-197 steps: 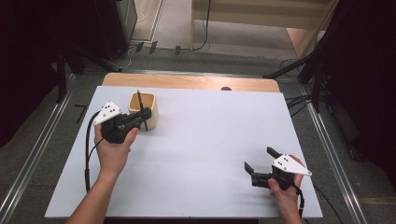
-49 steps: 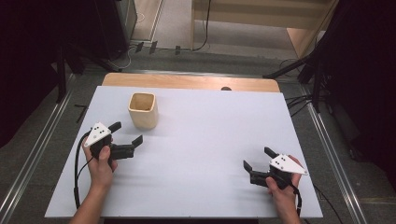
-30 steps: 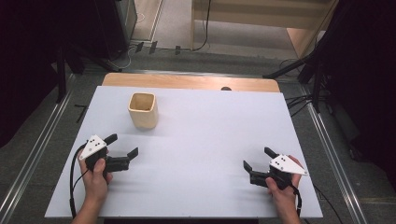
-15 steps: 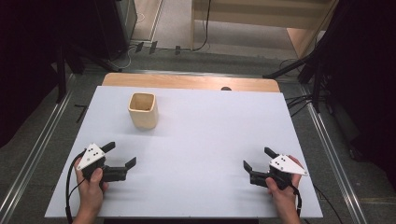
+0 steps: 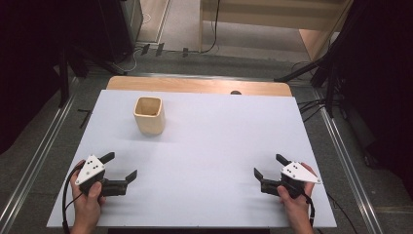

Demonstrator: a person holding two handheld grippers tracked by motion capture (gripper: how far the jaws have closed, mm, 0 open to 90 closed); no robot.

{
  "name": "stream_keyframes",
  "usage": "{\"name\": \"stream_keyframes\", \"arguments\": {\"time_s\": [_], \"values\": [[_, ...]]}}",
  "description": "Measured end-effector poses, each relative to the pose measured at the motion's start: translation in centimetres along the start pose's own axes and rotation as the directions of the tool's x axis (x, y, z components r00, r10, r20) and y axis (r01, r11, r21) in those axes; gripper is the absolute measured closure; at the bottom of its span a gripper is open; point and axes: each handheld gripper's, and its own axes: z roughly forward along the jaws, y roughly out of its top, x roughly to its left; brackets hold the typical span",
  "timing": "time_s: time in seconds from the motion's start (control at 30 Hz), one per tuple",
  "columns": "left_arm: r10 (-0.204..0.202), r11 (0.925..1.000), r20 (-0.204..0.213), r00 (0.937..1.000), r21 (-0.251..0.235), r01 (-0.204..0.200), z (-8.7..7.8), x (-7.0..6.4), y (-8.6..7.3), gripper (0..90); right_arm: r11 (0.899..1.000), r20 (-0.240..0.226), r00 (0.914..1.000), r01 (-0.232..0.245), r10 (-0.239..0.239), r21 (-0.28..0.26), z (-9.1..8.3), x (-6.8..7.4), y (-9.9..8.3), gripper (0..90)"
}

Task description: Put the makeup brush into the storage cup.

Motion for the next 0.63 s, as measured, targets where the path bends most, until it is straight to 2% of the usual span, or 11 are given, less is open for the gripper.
{"name": "stream_keyframes", "arguments": {"time_s": [0.17,0.33,0.63], "values": [[-0.018,0.9996,-0.015,0.9997,-0.023,0.018,-0.8,0.7,0.0,0.0,1.0,0.011,0.9999,-0.006,0.006,0.002,-0.1,-0.3,-0.1,6.2],[-0.013,0.9999,-0.014,0.9998,-0.011,0.013,-0.7,0.9,0.0,0.0,1.0,0.016,0.9998,-0.008,0.008,0.003,0.0,-0.5,-0.1,6.2],[-0.031,0.9993,-0.007,0.9995,-0.021,0.031,-0.8,1.2,-0.1,0.0,1.0,0.019,0.9998,-0.009,0.009,-0.004,-0.1,-0.7,0.0,6.8]]}}
